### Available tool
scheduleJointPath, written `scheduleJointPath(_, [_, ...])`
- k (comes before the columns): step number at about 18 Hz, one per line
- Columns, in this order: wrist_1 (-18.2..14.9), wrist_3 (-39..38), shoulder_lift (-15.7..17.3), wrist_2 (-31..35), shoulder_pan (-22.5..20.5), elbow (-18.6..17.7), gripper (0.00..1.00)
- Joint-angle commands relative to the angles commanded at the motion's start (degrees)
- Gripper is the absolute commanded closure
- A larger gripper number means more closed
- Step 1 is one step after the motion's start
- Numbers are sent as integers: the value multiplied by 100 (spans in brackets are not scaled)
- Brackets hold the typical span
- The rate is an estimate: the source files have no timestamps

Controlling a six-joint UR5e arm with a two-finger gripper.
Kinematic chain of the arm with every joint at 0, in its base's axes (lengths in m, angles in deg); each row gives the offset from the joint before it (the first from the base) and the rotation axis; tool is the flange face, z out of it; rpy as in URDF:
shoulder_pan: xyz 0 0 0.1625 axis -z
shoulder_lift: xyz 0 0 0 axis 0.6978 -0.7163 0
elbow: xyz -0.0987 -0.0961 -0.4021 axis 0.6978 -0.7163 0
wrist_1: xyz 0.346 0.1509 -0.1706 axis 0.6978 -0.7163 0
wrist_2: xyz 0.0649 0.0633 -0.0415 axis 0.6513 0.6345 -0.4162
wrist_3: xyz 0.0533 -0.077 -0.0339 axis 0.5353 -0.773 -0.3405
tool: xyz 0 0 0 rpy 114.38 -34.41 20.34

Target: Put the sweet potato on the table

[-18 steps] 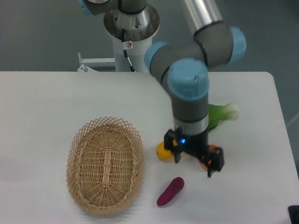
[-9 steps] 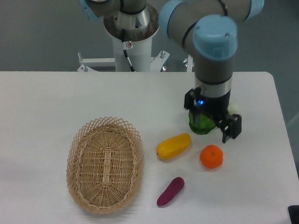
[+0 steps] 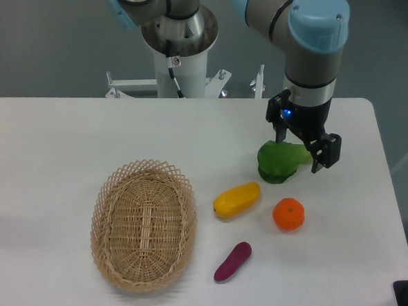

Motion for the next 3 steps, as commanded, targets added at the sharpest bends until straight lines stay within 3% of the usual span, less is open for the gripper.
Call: scheduleJointPath(3, [26,0,0,-36,-17,9,0])
